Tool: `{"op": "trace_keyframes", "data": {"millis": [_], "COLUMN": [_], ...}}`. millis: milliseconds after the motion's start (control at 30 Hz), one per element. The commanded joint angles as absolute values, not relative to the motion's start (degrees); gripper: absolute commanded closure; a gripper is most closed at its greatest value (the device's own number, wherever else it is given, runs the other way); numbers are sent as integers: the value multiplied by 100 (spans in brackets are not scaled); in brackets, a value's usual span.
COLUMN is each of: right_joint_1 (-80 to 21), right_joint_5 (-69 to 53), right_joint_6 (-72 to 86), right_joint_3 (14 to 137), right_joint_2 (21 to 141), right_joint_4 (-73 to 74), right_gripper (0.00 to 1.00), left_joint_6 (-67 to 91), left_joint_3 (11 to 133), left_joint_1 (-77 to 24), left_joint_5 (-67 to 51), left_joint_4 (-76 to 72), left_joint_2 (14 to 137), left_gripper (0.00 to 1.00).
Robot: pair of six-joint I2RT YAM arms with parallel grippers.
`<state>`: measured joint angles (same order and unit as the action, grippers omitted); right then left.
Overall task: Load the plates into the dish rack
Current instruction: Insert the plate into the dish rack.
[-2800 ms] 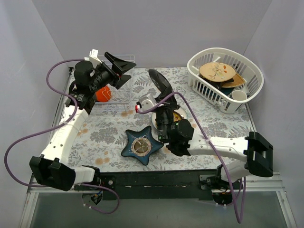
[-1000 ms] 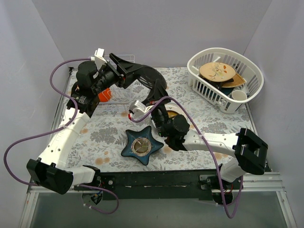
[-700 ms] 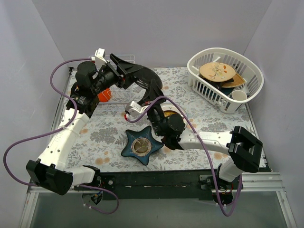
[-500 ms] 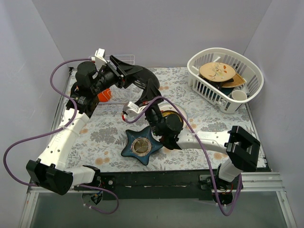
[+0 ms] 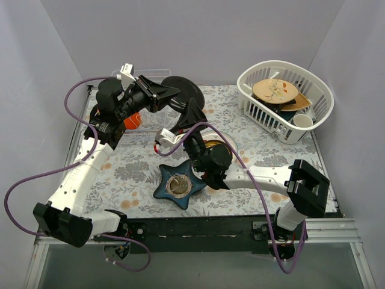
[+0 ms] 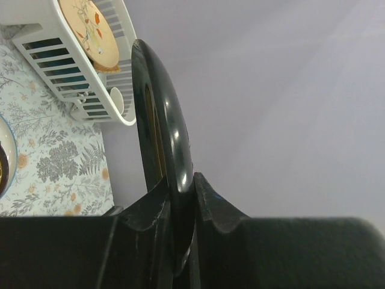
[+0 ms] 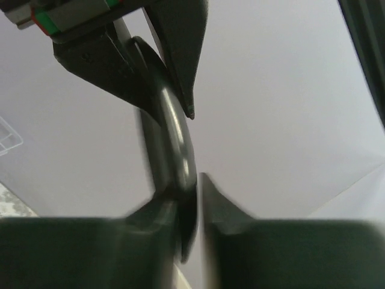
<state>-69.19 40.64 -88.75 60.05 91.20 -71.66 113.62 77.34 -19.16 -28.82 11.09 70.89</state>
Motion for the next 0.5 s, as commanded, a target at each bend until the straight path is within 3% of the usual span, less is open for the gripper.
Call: {"op": "trace_keyframes", "data": {"millis": [0, 33, 67, 100, 200, 467], "right_joint_1": [-6987, -6996, -7013, -7048, -7154, -7654], "right_joint_5": [4288, 4350, 4403, 4543, 4588, 4948], "right_joint_6": [-8613, -8544, -8508, -8421, -7587, -6716], "right_joint_3": [6109, 6082, 6073, 6099, 6100, 6029], "right_joint_2": [8939, 8938, 8886, 8842, 8447, 7964], "right_joint_4": [-8007, -8007, -7963, -7876, -6981, -6076], "right_gripper": [47, 35, 11, 7, 1, 1], "left_joint_6": [11136, 11144, 11145, 11145, 11179, 11048], "left_joint_3": [7664, 7673, 7664, 7655, 7647, 7707], "left_joint_1": [-1942, -1942, -1942, -1942, -1942, -1942], "left_joint_5": [-2988, -2988, -2988, -2988, -2979, -2883], "left_joint_4": [730, 703, 677, 668, 598, 290], "left_joint_2": [6970, 6978, 7005, 7022, 7084, 7259], "left_gripper": [100, 100, 100, 100, 100, 100]}}
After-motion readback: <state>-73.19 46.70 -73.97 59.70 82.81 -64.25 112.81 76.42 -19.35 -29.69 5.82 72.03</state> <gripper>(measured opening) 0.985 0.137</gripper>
